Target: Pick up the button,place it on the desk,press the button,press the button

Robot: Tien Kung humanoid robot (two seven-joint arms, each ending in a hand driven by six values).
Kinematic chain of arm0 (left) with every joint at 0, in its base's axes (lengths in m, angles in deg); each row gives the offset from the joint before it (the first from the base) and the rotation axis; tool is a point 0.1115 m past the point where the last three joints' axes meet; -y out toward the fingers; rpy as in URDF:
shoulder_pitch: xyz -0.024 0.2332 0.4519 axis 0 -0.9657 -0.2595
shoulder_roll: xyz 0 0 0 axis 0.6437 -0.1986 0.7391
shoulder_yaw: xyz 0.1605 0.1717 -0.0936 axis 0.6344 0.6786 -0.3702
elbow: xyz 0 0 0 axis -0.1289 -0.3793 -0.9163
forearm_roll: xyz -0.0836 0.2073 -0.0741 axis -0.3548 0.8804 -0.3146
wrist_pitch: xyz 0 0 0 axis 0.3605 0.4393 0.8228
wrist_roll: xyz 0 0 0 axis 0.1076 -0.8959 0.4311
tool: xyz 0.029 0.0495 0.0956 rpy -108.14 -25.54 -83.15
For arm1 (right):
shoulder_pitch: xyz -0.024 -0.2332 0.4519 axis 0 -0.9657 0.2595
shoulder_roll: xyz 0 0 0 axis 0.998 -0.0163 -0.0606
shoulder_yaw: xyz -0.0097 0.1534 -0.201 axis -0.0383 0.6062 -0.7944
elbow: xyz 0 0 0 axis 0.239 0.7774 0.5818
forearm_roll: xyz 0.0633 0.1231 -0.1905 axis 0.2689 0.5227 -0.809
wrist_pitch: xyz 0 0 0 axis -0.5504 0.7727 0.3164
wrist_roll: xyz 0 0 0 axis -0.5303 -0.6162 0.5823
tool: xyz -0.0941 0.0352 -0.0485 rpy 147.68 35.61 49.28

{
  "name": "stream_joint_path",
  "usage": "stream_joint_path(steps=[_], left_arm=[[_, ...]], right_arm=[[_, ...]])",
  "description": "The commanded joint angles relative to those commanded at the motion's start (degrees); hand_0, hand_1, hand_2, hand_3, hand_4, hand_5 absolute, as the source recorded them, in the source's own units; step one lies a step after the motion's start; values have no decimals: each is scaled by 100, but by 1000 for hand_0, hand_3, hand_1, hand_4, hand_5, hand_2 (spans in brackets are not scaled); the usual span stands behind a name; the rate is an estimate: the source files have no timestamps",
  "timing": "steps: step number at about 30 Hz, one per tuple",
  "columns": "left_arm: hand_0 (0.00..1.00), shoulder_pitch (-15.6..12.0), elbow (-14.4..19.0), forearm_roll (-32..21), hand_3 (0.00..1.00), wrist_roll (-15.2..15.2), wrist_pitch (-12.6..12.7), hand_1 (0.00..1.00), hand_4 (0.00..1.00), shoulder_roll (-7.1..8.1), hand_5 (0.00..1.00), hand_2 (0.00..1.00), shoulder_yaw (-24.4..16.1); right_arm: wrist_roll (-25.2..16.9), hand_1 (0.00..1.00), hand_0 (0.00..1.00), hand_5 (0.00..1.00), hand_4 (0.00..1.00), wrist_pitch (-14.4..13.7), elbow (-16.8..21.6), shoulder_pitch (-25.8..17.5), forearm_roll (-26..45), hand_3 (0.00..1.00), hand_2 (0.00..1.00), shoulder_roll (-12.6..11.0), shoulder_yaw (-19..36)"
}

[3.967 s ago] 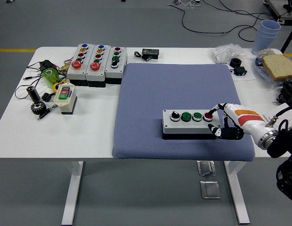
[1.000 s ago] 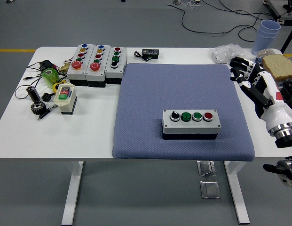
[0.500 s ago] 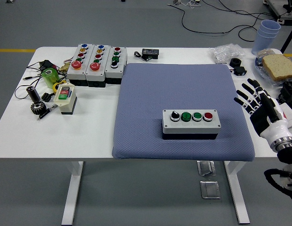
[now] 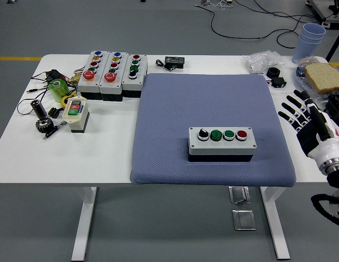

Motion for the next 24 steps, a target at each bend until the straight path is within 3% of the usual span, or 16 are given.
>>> stream_joint_path(steps=[11,24], left_arm=[[645,25,0,-10,566,-7,-5,608,308,-1,855,603,-5],[645,36,0,9,565,-11,-7,607,307,-2,854,603,-13]], right_arm=[[217,667,680,474,711,681,-230,70,-204,677,690,-17,277],[312,659,673,427,706,758,-335,104,-241,665,685,-12,354]])
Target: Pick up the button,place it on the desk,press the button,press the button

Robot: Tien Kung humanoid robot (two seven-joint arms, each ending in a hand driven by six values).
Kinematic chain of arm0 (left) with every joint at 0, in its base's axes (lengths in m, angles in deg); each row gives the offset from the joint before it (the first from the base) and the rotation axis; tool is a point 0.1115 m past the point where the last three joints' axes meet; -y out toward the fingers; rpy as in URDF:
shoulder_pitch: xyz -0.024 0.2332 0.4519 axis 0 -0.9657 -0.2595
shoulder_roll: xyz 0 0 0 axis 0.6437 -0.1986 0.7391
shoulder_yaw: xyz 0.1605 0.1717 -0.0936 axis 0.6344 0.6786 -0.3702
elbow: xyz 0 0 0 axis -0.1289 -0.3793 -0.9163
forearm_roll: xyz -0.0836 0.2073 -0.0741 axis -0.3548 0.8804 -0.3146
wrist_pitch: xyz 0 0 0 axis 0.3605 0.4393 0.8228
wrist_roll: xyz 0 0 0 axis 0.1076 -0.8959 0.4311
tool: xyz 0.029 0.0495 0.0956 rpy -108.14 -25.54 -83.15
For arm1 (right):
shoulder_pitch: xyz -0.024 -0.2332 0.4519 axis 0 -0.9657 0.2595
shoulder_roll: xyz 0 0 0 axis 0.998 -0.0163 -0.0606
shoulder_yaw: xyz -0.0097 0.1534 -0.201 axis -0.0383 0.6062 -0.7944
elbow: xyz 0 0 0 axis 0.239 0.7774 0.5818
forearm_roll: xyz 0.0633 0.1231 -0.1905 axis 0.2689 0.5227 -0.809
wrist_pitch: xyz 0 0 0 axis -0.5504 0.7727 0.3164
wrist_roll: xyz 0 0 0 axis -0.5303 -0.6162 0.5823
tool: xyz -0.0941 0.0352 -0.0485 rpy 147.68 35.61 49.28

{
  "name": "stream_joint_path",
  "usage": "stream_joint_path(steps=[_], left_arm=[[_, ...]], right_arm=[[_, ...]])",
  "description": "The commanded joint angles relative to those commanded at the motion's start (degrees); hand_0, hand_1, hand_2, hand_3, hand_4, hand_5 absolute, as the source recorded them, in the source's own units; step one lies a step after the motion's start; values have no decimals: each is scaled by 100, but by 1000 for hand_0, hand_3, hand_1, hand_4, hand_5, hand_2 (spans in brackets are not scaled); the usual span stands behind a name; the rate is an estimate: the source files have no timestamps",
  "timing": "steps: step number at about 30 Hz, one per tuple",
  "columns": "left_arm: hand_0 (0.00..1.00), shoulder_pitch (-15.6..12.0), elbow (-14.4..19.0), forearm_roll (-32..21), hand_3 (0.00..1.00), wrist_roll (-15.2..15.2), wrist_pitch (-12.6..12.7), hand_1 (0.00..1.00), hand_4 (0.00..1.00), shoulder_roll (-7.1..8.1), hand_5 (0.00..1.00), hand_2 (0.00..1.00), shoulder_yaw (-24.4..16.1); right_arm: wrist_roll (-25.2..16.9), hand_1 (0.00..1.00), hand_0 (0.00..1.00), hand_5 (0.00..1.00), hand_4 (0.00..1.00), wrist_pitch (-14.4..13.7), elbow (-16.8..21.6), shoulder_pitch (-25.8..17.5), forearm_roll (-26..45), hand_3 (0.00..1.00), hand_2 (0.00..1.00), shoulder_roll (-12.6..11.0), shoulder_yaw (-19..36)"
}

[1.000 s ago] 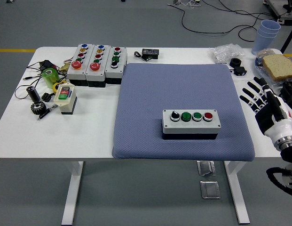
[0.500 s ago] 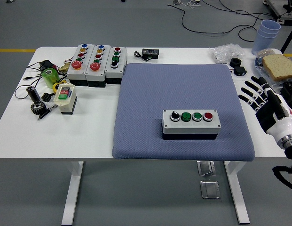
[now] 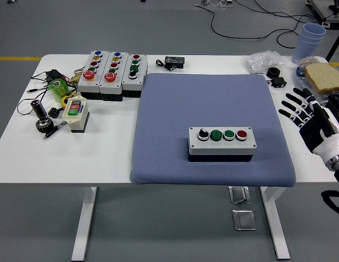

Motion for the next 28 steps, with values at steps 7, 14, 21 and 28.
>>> stream_joint_path(steps=[7,14,21,28], left_arm=[[645,15,0,-20,565,-3,10,607,307,3,855,603,21],[645,42,0,5,565,-8,19,607,306,7,855,603,-8],[645,51,0,-37,566,-9,26,607,306,27,855,602,-25],[645,30,0,0,565,-5,27,607,306,28,854,601,-32]], right_arm=[[59,659,676,424,705,73,-12,9,-52,665,684,7,12],[96,661,678,421,704,135,-5,-1,-77,665,687,2,20],[117,663,684,416,703,143,6,-34,-59,664,687,-14,46],[137,661,682,414,704,144,10,-33,-38,663,689,-10,8]])
